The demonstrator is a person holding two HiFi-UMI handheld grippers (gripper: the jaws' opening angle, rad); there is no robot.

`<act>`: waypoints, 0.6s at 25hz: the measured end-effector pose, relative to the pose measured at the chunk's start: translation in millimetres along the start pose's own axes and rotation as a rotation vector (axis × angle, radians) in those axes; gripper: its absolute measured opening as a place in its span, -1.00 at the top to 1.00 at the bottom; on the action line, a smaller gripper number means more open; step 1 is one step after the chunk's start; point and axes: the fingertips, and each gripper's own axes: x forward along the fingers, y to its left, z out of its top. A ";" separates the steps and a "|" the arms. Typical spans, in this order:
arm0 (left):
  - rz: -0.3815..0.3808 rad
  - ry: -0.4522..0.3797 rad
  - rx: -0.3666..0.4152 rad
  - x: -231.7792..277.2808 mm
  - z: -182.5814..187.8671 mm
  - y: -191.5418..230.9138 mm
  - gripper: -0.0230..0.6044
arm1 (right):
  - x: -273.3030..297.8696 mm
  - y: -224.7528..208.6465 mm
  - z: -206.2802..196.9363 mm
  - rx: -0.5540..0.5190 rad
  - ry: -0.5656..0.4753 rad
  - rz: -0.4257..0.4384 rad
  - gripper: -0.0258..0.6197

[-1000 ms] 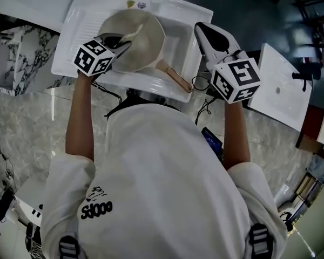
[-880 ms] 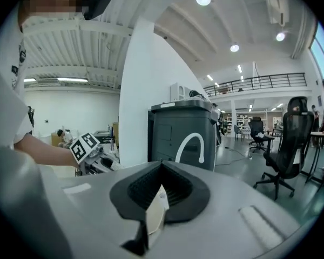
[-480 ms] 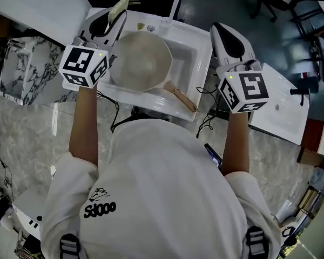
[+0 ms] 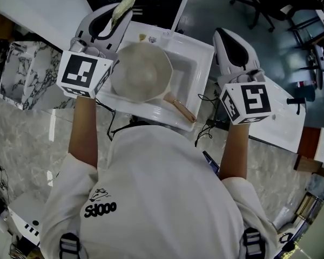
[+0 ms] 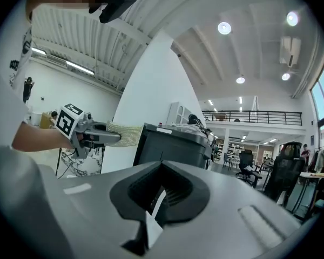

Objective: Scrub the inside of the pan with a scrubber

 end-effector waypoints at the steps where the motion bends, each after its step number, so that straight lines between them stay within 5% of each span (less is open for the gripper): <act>1: -0.001 0.001 0.010 0.1 2.4 -0.7 0.70 | 0.0 -1.1 2.6 -0.001 -0.004 -0.008 0.90; 15: -0.014 0.054 0.000 1.1 -19.8 -9.8 0.70 | 6.8 2.2 -9.1 0.012 0.014 -0.022 0.90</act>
